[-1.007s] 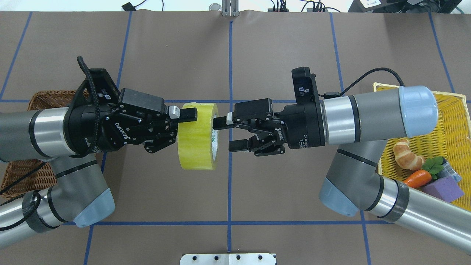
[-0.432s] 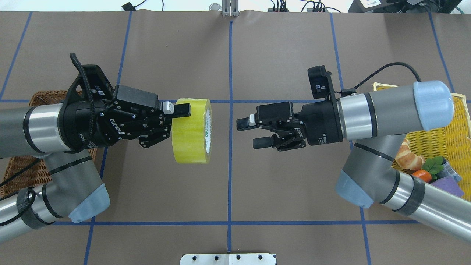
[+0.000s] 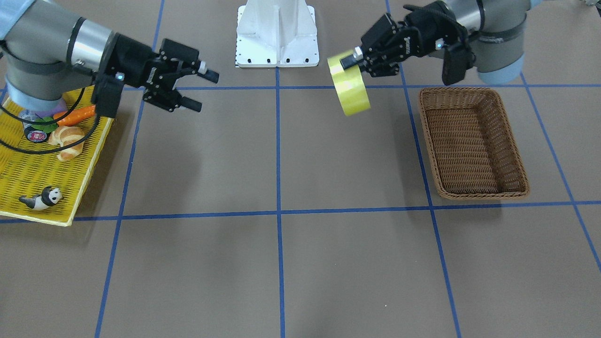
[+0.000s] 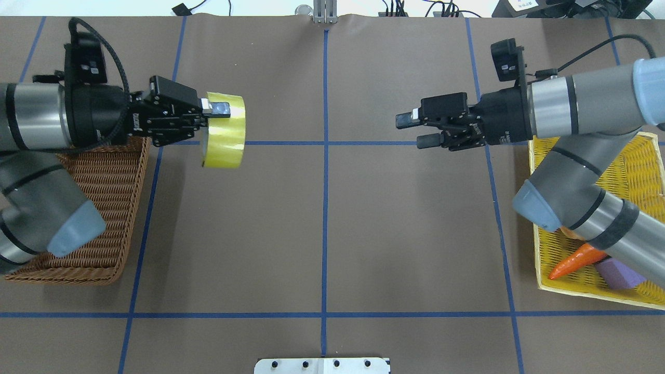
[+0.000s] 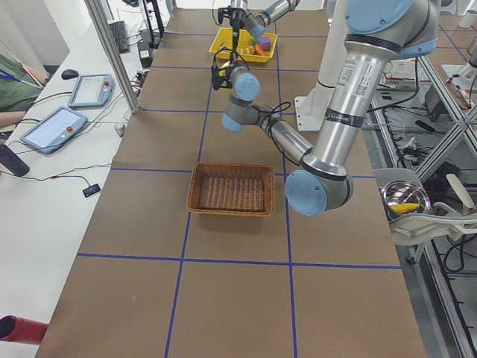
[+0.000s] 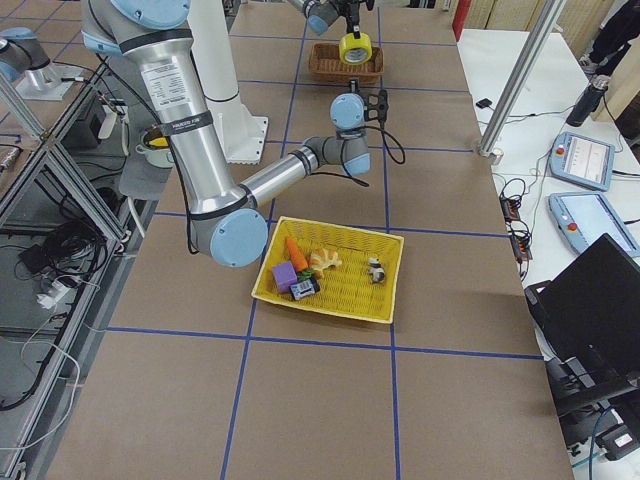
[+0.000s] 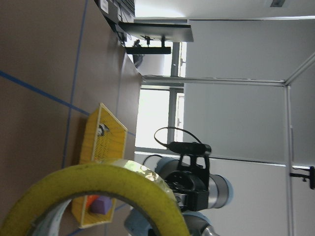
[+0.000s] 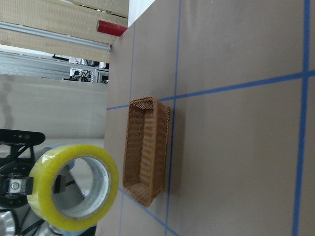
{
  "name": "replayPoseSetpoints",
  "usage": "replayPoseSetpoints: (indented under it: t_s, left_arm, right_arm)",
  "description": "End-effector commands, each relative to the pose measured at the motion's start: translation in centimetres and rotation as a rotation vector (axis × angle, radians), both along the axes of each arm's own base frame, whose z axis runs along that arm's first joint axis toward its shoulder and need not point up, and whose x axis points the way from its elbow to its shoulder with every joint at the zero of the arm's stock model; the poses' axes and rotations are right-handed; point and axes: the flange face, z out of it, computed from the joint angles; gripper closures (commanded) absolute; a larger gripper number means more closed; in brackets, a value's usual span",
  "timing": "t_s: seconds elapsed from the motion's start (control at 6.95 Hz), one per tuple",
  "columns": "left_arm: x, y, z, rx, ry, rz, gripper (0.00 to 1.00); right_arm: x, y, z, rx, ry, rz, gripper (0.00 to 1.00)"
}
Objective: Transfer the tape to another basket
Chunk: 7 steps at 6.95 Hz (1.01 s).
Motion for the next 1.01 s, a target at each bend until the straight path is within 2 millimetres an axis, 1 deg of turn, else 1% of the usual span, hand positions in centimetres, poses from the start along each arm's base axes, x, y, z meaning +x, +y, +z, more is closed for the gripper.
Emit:
replayPoseSetpoints:
  t_s: [0.0,0.14,0.29,0.43,0.58,0.72,0.86]
  left_arm:
    - [-6.6,-3.2,8.2,0.052,-0.341,0.007,1.0]
    - [-8.8,-2.8,12.4,0.08,-0.426,0.029,1.0]
    - [-9.3,-2.3,15.3,0.108,-0.506,0.047,1.0]
    - [-9.1,-1.9,17.8,0.128,-0.592,0.083,1.0]
    - [-9.0,-0.9,20.7,0.159,-0.666,0.121,1.0]
    - [-8.5,-0.9,21.6,0.151,-0.702,0.154,1.0]
    - [-7.0,-0.7,22.2,0.144,-0.745,0.189,1.0]
  right_arm:
    - [6.3,-7.0,4.1,0.056,0.234,0.107,0.0]
    - [9.7,-9.4,5.6,0.078,0.352,0.137,0.0]
    - [12.6,-11.1,7.5,0.141,0.467,0.156,0.0]
    - [14.4,-12.1,9.9,0.198,0.586,0.127,0.0]
    - [15.1,-12.1,12.2,0.218,0.651,0.091,0.0]
    - [15.7,-11.7,13.9,0.229,0.679,0.073,0.0]
    - [16.1,-11.6,14.6,0.215,0.683,0.063,0.0]
